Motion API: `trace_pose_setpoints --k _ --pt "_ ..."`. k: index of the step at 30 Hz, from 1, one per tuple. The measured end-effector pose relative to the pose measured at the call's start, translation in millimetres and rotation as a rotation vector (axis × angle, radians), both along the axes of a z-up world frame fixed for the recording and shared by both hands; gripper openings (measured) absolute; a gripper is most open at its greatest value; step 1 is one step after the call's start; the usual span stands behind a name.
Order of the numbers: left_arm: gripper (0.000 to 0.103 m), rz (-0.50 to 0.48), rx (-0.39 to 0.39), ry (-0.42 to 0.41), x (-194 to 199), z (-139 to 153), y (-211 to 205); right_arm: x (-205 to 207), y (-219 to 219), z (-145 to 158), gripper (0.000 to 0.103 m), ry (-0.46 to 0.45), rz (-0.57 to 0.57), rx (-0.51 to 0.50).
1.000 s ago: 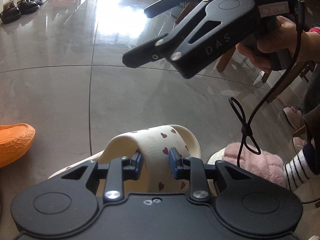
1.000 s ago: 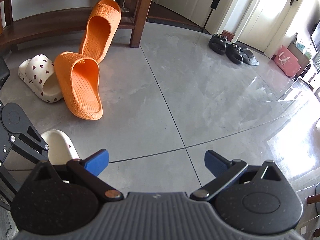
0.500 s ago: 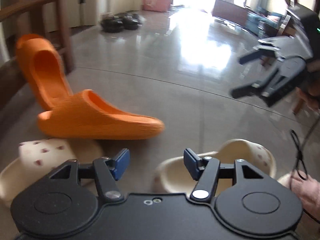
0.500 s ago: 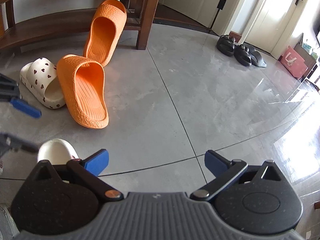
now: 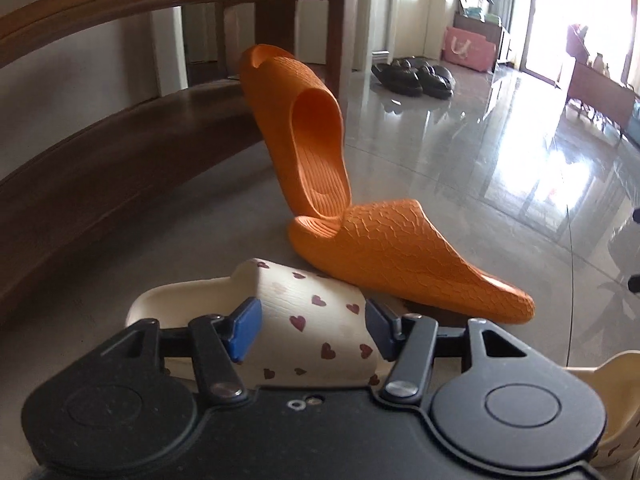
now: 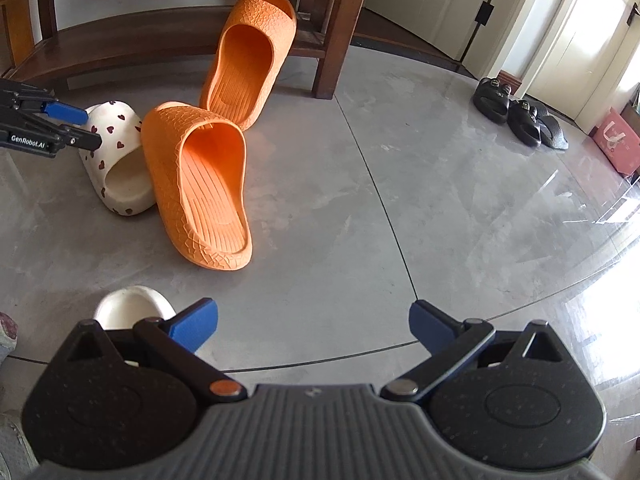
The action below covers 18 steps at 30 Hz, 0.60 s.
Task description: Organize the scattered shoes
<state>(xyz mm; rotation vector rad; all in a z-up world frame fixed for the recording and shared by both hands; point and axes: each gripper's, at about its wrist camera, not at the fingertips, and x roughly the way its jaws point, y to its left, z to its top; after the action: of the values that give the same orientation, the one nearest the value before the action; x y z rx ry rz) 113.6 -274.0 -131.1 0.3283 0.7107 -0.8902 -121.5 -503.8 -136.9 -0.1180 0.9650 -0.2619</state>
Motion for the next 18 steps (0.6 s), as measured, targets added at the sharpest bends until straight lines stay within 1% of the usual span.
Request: trace_pose_setpoints --k 2,5,6,7,8,9,11,12,13,14,16,18 --pt "0.059 0.027 0.016 0.002 11 -5 2 -1 1 0 0.103 0.002 0.002 -0.004" --pt "0.060 -0.007 0.058 0.085 26 -19 -5 -3 0 -1 0.103 0.009 0.000 0.002" --pt "0.058 -0.016 0.051 0.112 28 -21 -8 -3 0 -1 0.103 0.012 0.000 0.004" --pt "0.055 -0.026 0.038 0.143 30 -23 -12 -3 0 -1 0.103 0.013 0.000 0.003" --pt "0.048 -0.027 0.031 0.161 32 -23 -15 -4 0 -1 0.103 0.015 -0.001 0.003" --pt "0.043 -0.050 0.023 0.180 30 -22 -19 -4 1 -1 0.103 0.016 -0.001 0.002" --pt "0.028 -0.104 0.010 0.214 26 -20 -25 -6 1 0 0.103 0.015 -0.001 0.006" --pt "0.025 -0.133 0.009 0.231 20 -19 -27 -7 2 0 0.103 0.014 0.001 0.007" --pt "0.019 -0.168 0.001 0.264 11 -17 -28 -8 3 0 0.103 0.012 0.005 0.010" --pt "0.015 -0.191 -0.006 0.285 6 -17 -27 -8 4 0 0.103 0.011 0.006 0.011" --pt "0.012 -0.240 -0.011 0.315 -8 -16 -25 -8 6 0 0.103 0.009 0.010 0.011" --pt "0.011 -0.282 -0.004 0.327 -22 -17 -22 -8 6 0 0.103 0.006 0.012 0.013"
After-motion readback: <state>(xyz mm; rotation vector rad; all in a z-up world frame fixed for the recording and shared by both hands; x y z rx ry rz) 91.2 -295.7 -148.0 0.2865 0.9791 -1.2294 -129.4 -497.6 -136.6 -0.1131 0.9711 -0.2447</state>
